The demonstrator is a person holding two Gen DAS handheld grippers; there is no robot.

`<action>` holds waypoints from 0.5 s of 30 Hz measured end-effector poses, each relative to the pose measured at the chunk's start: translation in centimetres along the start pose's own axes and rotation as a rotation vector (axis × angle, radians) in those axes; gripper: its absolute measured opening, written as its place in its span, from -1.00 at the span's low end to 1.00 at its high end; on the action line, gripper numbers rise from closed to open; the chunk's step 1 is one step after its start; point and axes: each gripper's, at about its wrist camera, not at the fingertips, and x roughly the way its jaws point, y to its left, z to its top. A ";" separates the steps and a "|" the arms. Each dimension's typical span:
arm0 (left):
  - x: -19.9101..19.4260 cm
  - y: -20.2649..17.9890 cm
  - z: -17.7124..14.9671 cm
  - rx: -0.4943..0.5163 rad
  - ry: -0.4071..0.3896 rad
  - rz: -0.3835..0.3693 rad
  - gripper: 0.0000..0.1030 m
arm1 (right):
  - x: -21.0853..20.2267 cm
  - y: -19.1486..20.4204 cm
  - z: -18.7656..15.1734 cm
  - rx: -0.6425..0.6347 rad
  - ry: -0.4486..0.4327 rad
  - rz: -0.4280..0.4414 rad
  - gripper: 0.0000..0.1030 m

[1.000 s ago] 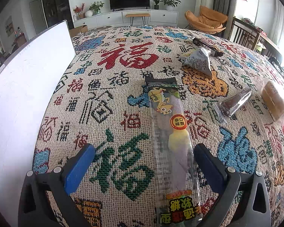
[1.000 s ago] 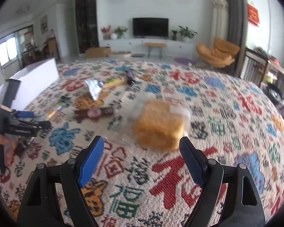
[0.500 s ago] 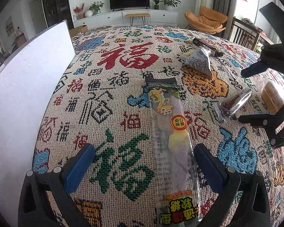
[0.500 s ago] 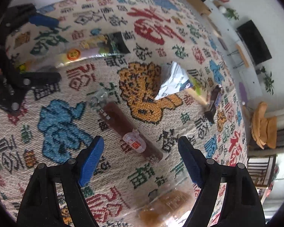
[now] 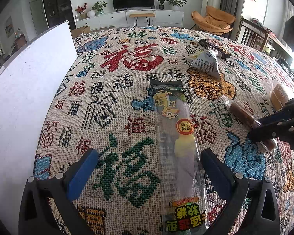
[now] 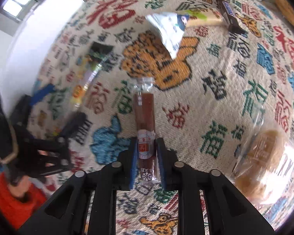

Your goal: Organize snacks

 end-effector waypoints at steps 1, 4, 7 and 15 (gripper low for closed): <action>0.0 0.0 0.1 0.008 0.018 -0.007 0.95 | -0.2 0.3 -0.3 -0.006 -0.027 -0.014 -0.40; -1.4 0.0 0.3 0.030 0.028 -0.046 -0.45 | -0.8 1.2 -1.7 -0.034 -0.089 -0.058 -0.49; -2.6 1.2 -0.1 -0.046 0.055 -0.165 -0.69 | -2.2 0.3 -4.4 0.044 -0.180 0.052 -0.65; -13.8 6.2 -3.2 -0.294 -0.143 -0.478 -0.69 | -7.9 -0.4 -10.6 0.210 -0.337 0.307 -0.65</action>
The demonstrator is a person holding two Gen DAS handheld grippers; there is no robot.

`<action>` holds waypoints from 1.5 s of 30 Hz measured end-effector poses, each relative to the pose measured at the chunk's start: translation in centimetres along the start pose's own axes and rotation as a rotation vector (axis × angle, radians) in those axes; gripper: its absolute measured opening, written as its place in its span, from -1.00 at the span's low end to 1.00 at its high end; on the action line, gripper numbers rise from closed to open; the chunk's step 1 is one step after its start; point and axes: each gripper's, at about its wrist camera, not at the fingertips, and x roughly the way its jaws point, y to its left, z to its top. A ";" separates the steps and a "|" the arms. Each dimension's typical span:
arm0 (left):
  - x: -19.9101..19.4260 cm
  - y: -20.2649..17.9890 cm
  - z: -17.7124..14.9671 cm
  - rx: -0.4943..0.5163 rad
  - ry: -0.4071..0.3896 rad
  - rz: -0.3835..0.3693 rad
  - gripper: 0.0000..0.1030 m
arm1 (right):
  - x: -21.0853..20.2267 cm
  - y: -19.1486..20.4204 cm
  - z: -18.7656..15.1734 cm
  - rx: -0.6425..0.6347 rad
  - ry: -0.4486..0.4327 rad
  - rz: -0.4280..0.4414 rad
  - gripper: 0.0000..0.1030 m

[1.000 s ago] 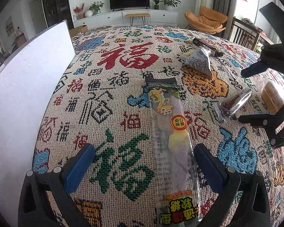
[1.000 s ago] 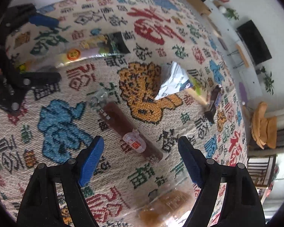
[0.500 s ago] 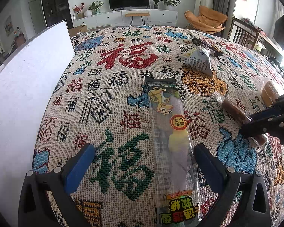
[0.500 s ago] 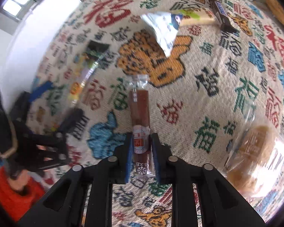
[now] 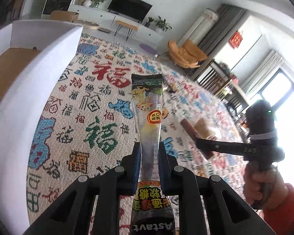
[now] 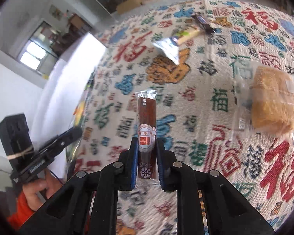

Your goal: Organize snacks

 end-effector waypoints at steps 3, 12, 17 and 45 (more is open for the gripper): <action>-6.6 0.8 1.4 -0.018 -0.092 -0.003 -0.69 | -1.6 5.3 0.6 -0.041 -0.034 0.101 -0.65; -17.6 10.5 4.8 -0.040 -0.158 0.559 0.30 | 2.8 27.5 4.4 -0.234 -0.094 0.442 -0.20; -18.8 13.5 2.3 -0.048 -0.182 0.775 0.71 | 4.4 28.7 3.9 -0.262 -0.161 0.446 0.34; 12.3 -1.7 -3.3 0.289 0.123 0.421 0.91 | 5.0 -0.2 -5.9 -0.286 -0.228 -0.424 0.53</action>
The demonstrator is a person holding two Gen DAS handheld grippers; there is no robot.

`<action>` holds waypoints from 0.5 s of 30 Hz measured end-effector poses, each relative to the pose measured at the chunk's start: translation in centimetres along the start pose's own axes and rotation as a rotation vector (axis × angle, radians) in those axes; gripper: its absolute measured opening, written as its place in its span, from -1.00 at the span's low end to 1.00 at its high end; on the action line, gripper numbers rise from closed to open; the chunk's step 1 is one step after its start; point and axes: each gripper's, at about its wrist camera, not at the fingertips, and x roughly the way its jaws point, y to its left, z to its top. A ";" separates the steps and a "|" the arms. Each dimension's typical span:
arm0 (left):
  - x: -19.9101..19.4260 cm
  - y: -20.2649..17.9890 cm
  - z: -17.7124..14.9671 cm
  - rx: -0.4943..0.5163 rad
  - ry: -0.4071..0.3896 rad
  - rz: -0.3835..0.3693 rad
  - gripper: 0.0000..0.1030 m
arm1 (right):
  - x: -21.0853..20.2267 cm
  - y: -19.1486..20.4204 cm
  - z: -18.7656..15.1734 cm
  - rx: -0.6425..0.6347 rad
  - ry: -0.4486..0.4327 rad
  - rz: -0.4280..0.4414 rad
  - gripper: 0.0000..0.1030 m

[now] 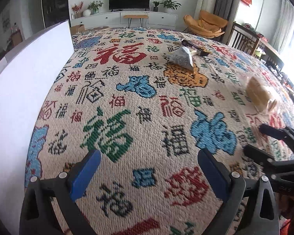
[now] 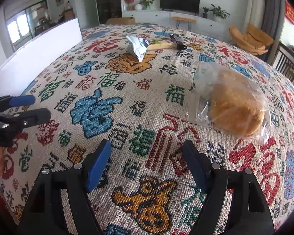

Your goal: Organize snacks

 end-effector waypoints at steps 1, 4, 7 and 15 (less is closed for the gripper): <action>0.3 0.1 -0.1 0.015 0.004 0.017 0.91 | 0.0 0.0 0.0 0.001 0.000 0.001 0.53; 0.7 -0.4 -0.3 0.035 -0.010 0.043 0.93 | -0.1 0.0 0.0 0.001 0.000 0.001 0.54; 1.0 0.1 -0.1 0.016 -0.010 0.026 0.96 | 0.0 0.0 0.0 0.002 0.000 0.002 0.54; 1.3 0.0 0.0 0.024 0.001 0.041 1.00 | 0.1 -0.1 0.0 0.001 -0.001 -0.001 0.55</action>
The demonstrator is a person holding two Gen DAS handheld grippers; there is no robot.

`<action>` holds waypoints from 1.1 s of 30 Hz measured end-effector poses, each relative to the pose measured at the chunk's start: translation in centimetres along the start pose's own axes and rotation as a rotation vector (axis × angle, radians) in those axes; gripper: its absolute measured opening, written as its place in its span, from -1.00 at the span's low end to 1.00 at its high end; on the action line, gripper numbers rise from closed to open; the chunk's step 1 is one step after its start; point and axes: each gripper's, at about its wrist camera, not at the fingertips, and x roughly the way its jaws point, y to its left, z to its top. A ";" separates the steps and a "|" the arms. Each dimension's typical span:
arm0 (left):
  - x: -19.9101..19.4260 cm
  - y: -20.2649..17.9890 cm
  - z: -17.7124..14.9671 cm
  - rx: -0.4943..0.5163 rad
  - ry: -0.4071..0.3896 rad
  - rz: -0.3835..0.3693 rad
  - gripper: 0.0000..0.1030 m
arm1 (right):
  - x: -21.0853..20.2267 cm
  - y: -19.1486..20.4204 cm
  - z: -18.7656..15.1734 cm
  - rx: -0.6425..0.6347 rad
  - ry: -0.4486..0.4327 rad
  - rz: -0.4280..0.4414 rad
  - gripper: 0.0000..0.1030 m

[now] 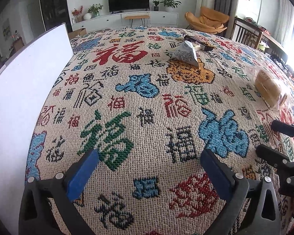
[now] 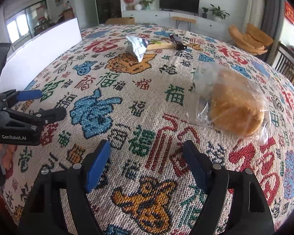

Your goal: Organize snacks

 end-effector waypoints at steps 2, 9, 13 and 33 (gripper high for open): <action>0.0 0.0 0.0 0.000 0.000 0.000 1.00 | 0.0 0.1 0.0 0.000 0.000 0.000 0.55; 0.0 0.1 0.0 -0.001 0.001 0.000 1.00 | 0.1 0.1 0.1 -0.001 0.000 -0.001 0.55; 0.0 0.0 0.0 0.000 0.002 0.000 1.00 | 0.1 0.2 0.1 -0.001 0.000 -0.001 0.56; 0.1 0.0 0.1 0.004 0.006 0.004 1.00 | 0.2 -0.1 0.1 0.007 0.001 -0.005 0.59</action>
